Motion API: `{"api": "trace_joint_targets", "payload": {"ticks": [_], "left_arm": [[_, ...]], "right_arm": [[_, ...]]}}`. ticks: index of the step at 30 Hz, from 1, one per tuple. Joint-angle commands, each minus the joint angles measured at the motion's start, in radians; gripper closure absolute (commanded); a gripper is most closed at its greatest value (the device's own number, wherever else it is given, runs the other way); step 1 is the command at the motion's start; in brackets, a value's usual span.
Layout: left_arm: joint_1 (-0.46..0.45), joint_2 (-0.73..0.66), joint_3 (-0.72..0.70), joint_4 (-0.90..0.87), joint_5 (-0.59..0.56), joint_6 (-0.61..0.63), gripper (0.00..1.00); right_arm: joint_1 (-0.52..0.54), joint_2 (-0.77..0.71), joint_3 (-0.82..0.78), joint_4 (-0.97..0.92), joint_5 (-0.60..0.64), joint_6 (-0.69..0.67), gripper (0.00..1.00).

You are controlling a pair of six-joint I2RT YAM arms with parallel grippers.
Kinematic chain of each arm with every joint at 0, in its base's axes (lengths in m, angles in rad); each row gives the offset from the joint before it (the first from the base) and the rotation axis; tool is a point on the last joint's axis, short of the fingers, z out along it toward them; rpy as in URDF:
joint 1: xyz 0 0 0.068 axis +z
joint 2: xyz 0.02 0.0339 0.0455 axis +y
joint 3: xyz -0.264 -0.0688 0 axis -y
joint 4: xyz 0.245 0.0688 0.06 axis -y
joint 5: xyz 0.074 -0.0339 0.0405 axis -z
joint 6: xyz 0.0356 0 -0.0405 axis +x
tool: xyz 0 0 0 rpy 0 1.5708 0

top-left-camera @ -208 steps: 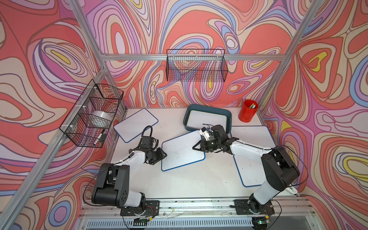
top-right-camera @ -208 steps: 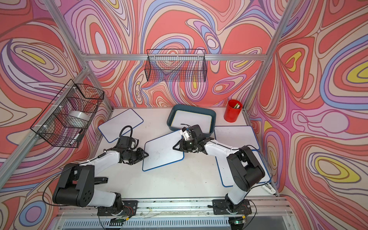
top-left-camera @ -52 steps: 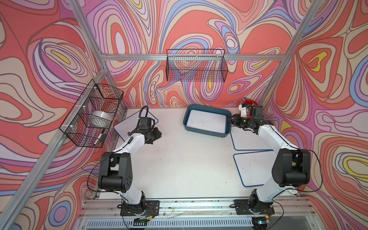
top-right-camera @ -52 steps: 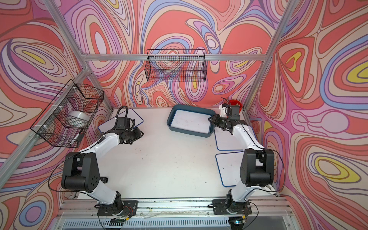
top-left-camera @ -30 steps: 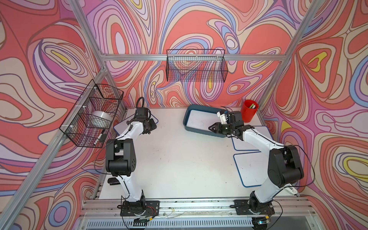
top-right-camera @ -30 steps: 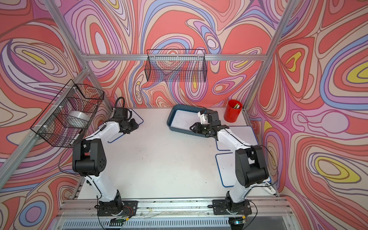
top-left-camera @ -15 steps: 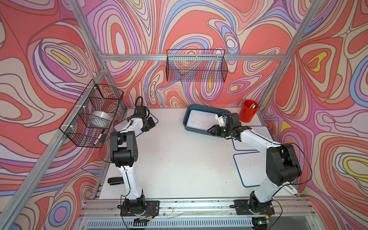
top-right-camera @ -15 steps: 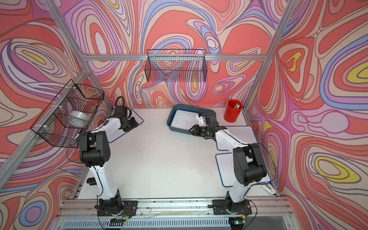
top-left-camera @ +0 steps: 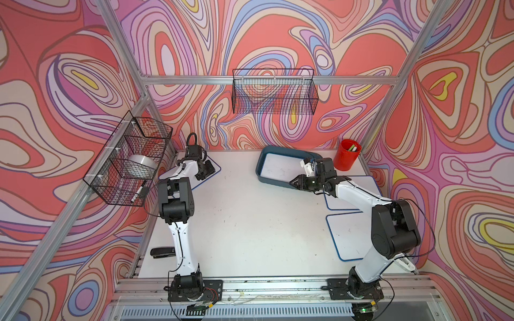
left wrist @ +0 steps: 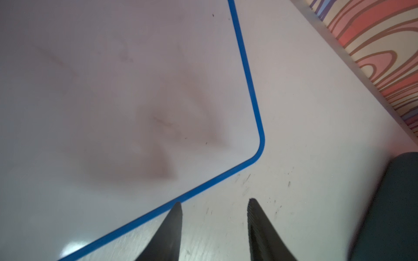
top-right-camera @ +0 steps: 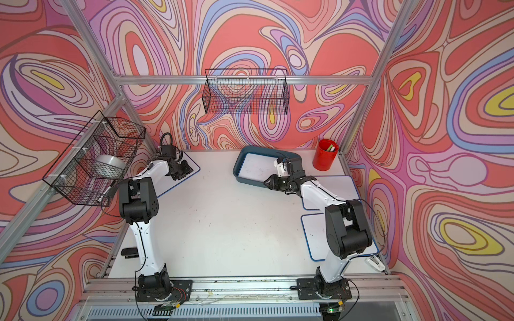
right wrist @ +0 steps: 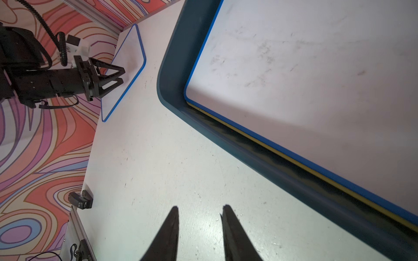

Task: Put the whiteboard into the storage box
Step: Move the whiteboard to the center of the board.

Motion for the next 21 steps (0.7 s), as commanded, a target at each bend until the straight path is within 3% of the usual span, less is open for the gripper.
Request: {"api": "trace_joint_targets", "payload": {"ticks": [1,4,21], "left_arm": [[0.013,0.050,0.043,-0.035,0.030,0.011,0.55],[0.019,0.068,0.053,-0.022,0.050,0.005,0.50],[0.017,0.015,-0.035,-0.028,0.071,0.011,0.51]], "right_arm": [[0.004,-0.001,-0.018,-0.005,0.015,-0.006,0.66],[0.004,-0.011,-0.025,-0.006,0.020,-0.009,0.66],[0.004,-0.029,-0.030,-0.022,0.042,-0.024,0.66]]}}
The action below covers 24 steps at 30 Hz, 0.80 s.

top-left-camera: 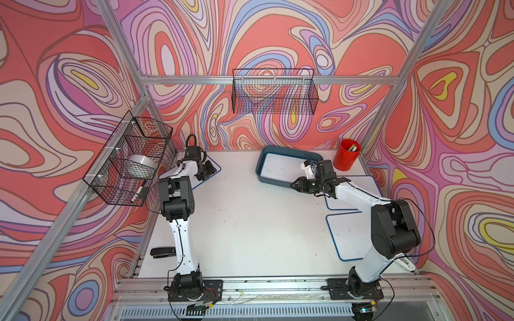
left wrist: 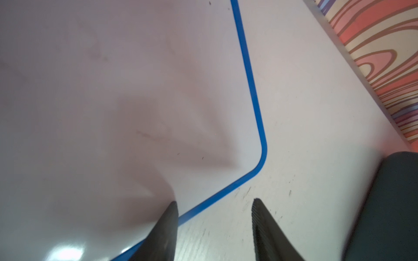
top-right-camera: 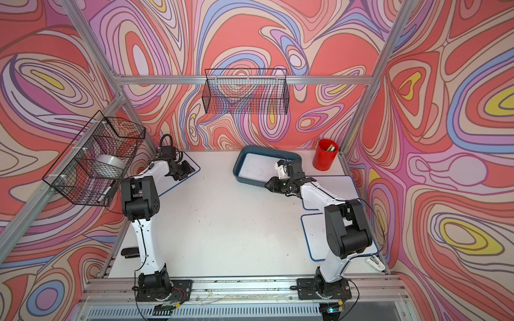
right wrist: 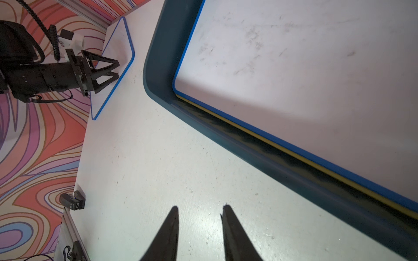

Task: Put the whiteboard into the storage box
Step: Move the whiteboard to the center of the board.

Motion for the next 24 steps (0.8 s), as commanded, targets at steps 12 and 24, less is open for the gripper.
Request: {"api": "trace_joint_targets", "payload": {"ticks": [12,24], "left_arm": [[-0.050,-0.163,-0.307,0.017,0.024,-0.008,0.51],[-0.237,-0.359,-0.645,0.080,0.035,-0.070,0.51]], "right_arm": [[0.004,-0.023,0.000,-0.019,0.030,-0.041,0.66],[0.005,-0.002,-0.020,0.015,0.024,-0.022,0.66]]}}
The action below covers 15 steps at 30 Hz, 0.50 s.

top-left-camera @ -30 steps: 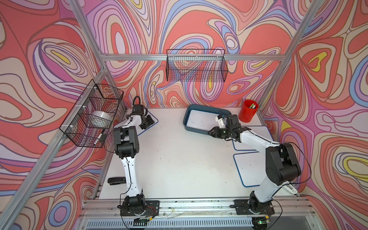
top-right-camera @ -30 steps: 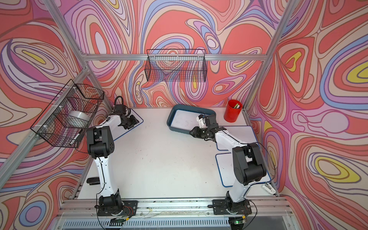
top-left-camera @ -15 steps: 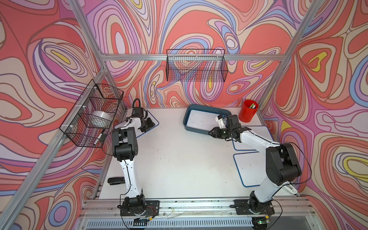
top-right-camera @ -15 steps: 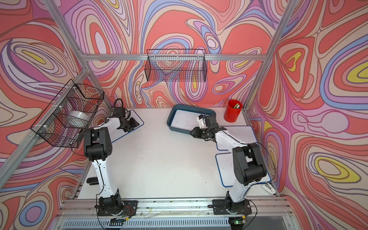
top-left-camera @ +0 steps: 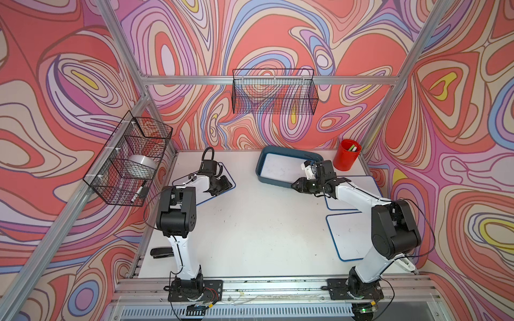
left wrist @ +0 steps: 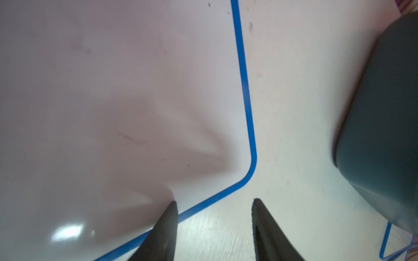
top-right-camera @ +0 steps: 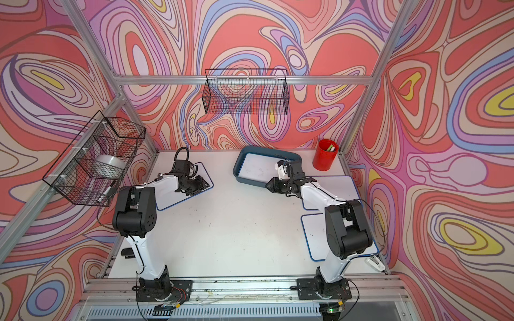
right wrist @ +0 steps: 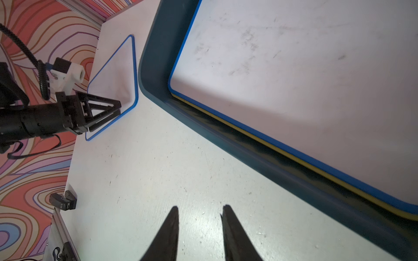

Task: Put the whiteboard into the storage box
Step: Move the whiteboard to the center of the board.

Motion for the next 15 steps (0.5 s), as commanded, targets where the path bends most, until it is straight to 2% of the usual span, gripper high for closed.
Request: {"api": "trace_joint_targets", "payload": {"ticks": [1,8,15], "left_arm": [[-0.053,-0.024,-0.106,-0.096,0.006,-0.037,0.51],[-0.203,-0.137,-0.219,-0.140,-0.016,-0.070,0.51],[-0.423,-0.182,-0.257,-0.166,-0.058,-0.141,0.51]], "right_arm": [[0.004,0.003,-0.020,0.022,0.003,0.004,0.66],[0.004,0.017,-0.023,0.041,0.002,0.015,0.66],[0.004,0.042,-0.020,0.056,-0.016,0.033,0.66]]}}
